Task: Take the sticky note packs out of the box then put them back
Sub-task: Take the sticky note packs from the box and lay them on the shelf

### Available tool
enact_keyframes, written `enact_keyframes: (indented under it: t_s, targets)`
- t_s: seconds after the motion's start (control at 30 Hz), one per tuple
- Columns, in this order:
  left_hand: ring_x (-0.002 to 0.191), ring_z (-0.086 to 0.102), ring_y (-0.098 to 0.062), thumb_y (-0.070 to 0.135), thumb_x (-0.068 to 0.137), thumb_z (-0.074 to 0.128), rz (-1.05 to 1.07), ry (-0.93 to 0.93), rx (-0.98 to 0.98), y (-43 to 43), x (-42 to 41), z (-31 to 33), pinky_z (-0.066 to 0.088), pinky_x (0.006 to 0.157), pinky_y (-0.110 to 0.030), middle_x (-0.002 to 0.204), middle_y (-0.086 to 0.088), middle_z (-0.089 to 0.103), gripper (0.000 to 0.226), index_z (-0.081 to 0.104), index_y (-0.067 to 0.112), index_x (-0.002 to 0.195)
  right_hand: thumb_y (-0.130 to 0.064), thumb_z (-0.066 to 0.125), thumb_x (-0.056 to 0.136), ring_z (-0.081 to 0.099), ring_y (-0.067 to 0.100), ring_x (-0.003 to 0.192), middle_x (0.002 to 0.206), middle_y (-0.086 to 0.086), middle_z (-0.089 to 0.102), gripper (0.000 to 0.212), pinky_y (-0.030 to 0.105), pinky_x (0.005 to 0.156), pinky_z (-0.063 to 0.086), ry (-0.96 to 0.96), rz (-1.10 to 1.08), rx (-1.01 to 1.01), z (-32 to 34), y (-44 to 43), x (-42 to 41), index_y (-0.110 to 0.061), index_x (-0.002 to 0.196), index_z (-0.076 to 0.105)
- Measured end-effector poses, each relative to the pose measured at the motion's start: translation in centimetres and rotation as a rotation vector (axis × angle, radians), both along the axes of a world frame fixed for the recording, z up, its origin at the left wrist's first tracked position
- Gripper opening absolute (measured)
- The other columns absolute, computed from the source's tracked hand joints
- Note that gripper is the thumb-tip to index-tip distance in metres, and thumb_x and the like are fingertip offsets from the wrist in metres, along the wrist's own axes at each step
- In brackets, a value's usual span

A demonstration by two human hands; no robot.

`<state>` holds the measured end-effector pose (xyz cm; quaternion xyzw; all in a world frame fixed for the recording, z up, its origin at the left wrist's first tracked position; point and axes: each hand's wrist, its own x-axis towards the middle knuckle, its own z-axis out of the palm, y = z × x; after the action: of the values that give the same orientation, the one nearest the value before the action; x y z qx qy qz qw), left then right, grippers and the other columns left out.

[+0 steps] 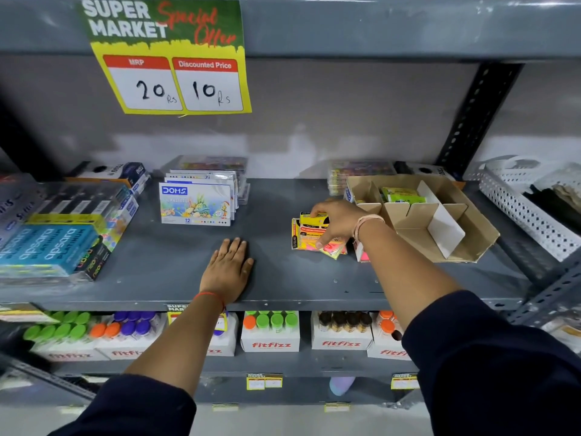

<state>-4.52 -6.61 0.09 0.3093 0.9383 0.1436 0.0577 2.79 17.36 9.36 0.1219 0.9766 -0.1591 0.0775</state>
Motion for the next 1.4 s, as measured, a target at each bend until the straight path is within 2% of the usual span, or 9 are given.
enact_keyframes:
  t_s: [0.27,0.4,0.47,0.6,1.0,1.1,1.23,1.3,1.4]
  targets:
    - [0.146,0.007,-0.023,0.024,0.099,0.028,-0.016,-0.005,0.025,-0.1,-0.2,0.3,0.008,0.119,-0.034,0.157,-0.009,0.013,0.05,0.017,0.009,0.145,-0.031,0.083,0.063,0.05,0.025,0.113,0.128,0.008,0.053,0.07,0.029,0.088,0.041,0.147,0.04,-0.047,1.1,-1.7,-0.4,-0.017,0.123,0.051]
    - [0.146,0.009,-0.026,0.019,0.098,0.029,0.021,0.007,0.05,-0.3,-0.5,0.5,0.01,0.12,-0.035,0.156,-0.011,0.016,0.048,0.021,0.007,0.144,-0.03,0.083,0.064,0.05,0.013,0.1,0.124,0.004,0.058,0.063,0.022,0.083,0.035,0.256,0.046,-0.273,1.7,-4.6,-1.1,-0.016,0.118,0.054]
    - [0.145,0.009,-0.026,0.021,0.098,0.029,0.045,0.018,0.03,-0.9,-0.9,0.5,0.01,0.119,-0.037,0.157,-0.01,0.016,0.048,0.022,0.009,0.144,-0.029,0.083,0.063,0.053,0.015,0.101,0.122,0.005,0.059,0.06,0.022,0.083,0.037,0.237,0.075,-0.307,1.3,-6.1,-1.5,-0.014,0.114,0.056]
    - [0.146,0.007,-0.025,0.024,0.099,0.028,0.054,0.009,-0.004,-2.0,-1.3,0.3,0.01,0.119,-0.037,0.157,-0.008,0.015,0.048,0.019,0.013,0.145,-0.03,0.081,0.066,0.052,0.026,0.109,0.122,0.011,0.057,0.06,0.031,0.088,0.042,0.2,0.105,-0.204,-0.4,-7.9,-2.8,-0.01,0.115,0.053]
    - [0.146,0.01,-0.02,0.025,0.098,0.028,0.046,0.046,-0.001,-2.0,-1.7,-0.5,0.011,0.12,-0.034,0.157,-0.004,0.017,0.049,0.019,0.013,0.145,-0.038,0.072,0.075,0.052,0.033,0.115,0.129,0.015,0.054,0.06,0.037,0.094,0.044,-0.005,0.138,0.067,-3.8,-8.9,-6.7,-0.01,0.122,0.047]
    - [0.146,0.011,-0.02,0.024,0.098,0.028,0.048,0.043,0.008,-2.0,-1.8,-0.5,0.011,0.119,-0.035,0.157,-0.004,0.018,0.049,0.02,0.013,0.145,-0.043,0.069,0.077,0.04,0.034,0.129,0.144,0.017,0.04,0.066,0.04,0.107,0.035,-0.049,0.13,0.072,-4.1,-8.4,-6.3,-0.012,0.131,0.045]
    - [0.146,0.01,-0.021,0.026,0.098,0.027,0.045,0.037,-0.004,-2.0,-1.7,-0.5,0.011,0.119,-0.036,0.157,-0.003,0.019,0.049,0.019,0.015,0.145,-0.044,0.069,0.076,0.018,0.028,0.143,0.157,0.011,0.017,0.071,0.039,0.116,0.019,0.175,0.013,-0.085,-2.0,-6.6,-4.4,-0.023,0.138,0.041]
    - [0.146,0.009,-0.021,0.027,0.098,0.027,0.046,0.029,-0.008,-1.9,-1.6,-0.4,0.011,0.12,-0.036,0.157,-0.002,0.018,0.049,0.019,0.015,0.145,-0.043,0.07,0.075,0.022,0.025,0.142,0.156,0.008,0.022,0.073,0.038,0.115,0.023,0.227,-0.108,-0.088,-0.9,-4.6,-3.1,-0.025,0.138,0.04]
    - [0.146,0.007,-0.022,0.028,0.098,0.026,0.05,0.012,-0.028,-1.8,-1.4,-0.1,0.009,0.12,-0.037,0.157,-0.002,0.016,0.05,0.017,0.015,0.145,-0.036,0.075,0.072,0.045,0.028,0.128,0.143,0.009,0.044,0.073,0.035,0.102,0.039,0.021,-0.206,0.05,0.1,-1.6,-1.5,-0.017,0.135,0.043]
